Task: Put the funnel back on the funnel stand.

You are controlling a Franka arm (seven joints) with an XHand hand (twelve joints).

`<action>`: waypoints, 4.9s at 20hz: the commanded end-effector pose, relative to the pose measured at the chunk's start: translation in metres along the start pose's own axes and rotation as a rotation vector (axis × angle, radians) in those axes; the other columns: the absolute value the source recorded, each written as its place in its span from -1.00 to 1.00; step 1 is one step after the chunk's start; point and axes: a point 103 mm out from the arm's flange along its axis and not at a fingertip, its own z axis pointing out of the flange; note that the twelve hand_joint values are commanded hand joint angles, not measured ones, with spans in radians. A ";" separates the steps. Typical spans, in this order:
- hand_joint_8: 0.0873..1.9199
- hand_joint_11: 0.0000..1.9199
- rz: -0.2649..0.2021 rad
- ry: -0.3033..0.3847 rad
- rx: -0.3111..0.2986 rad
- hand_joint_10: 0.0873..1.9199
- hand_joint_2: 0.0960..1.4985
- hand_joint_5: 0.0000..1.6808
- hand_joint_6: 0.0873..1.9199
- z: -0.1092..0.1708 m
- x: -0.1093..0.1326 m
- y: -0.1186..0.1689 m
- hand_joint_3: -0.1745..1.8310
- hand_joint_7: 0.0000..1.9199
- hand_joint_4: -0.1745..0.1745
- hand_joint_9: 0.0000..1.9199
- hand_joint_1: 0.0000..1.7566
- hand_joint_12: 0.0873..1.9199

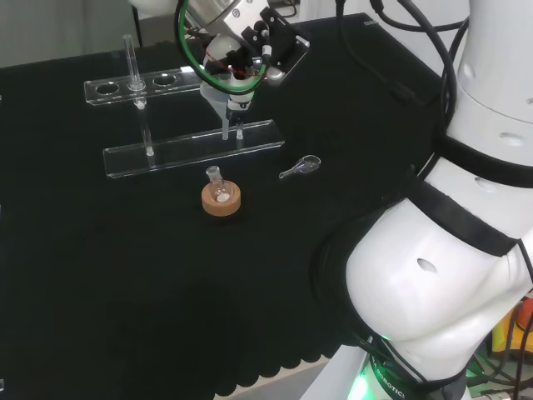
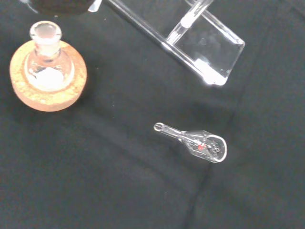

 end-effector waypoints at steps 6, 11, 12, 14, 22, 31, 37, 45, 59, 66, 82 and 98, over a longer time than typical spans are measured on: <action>-0.32 -0.57 0.056 0.041 0.031 -0.49 0.39 -0.45 -0.33 0.012 -0.043 -0.008 -1.00 -0.46 -0.11 -0.28 -0.03 0.31; -0.32 -0.57 0.093 0.084 0.032 -0.49 0.39 -0.45 -0.33 0.019 -0.074 -0.004 -1.00 -0.46 -0.11 -0.28 -0.03 0.31; -0.32 -0.57 0.100 0.091 0.032 -0.49 0.39 -0.45 -0.33 0.019 -0.081 -0.003 -1.00 -0.45 -0.11 -0.28 -0.03 0.31; -0.32 -0.57 0.114 0.101 0.030 -0.49 0.39 -0.45 -0.33 0.019 -0.094 0.000 -1.00 -0.45 -0.11 -0.28 -0.03 0.31; -0.32 -0.57 0.142 0.115 0.006 -0.49 0.39 -0.45 -0.32 0.007 -0.134 0.019 -1.00 -0.45 -0.10 -0.28 -0.03 0.31; -0.32 -0.56 0.165 0.116 -0.035 -0.49 0.39 -0.44 -0.30 -0.011 -0.168 0.038 -1.00 -0.44 -0.09 -0.28 -0.03 0.31; -0.32 -0.56 0.173 0.122 -0.036 -0.49 0.39 -0.43 -0.29 -0.011 -0.186 0.043 -1.00 -0.44 -0.08 -0.27 -0.02 0.31; -0.31 -0.56 0.172 0.117 -0.033 -0.49 0.39 -0.42 -0.28 -0.007 -0.188 0.052 -1.00 -0.44 -0.08 -0.26 -0.02 0.31; -0.31 -0.56 0.143 0.113 -0.011 -0.49 0.40 -0.42 -0.27 -0.005 -0.185 0.092 -1.00 -0.43 -0.08 -0.26 -0.02 0.31; -0.31 -0.56 0.146 0.109 0.019 -0.50 0.40 -0.42 -0.26 0.003 -0.189 0.103 -1.00 -0.43 -0.07 -0.26 -0.02 0.31; -0.31 -0.57 0.111 0.132 0.066 -0.50 0.37 -0.52 -0.36 0.018 -0.183 0.119 -1.00 -0.46 -0.15 -0.28 -0.03 0.31; -0.56 -0.88 0.094 0.173 0.098 -0.31 0.18 -0.83 -1.00 0.021 -0.178 0.114 -1.00 -1.00 -0.19 -0.78 -0.24 0.43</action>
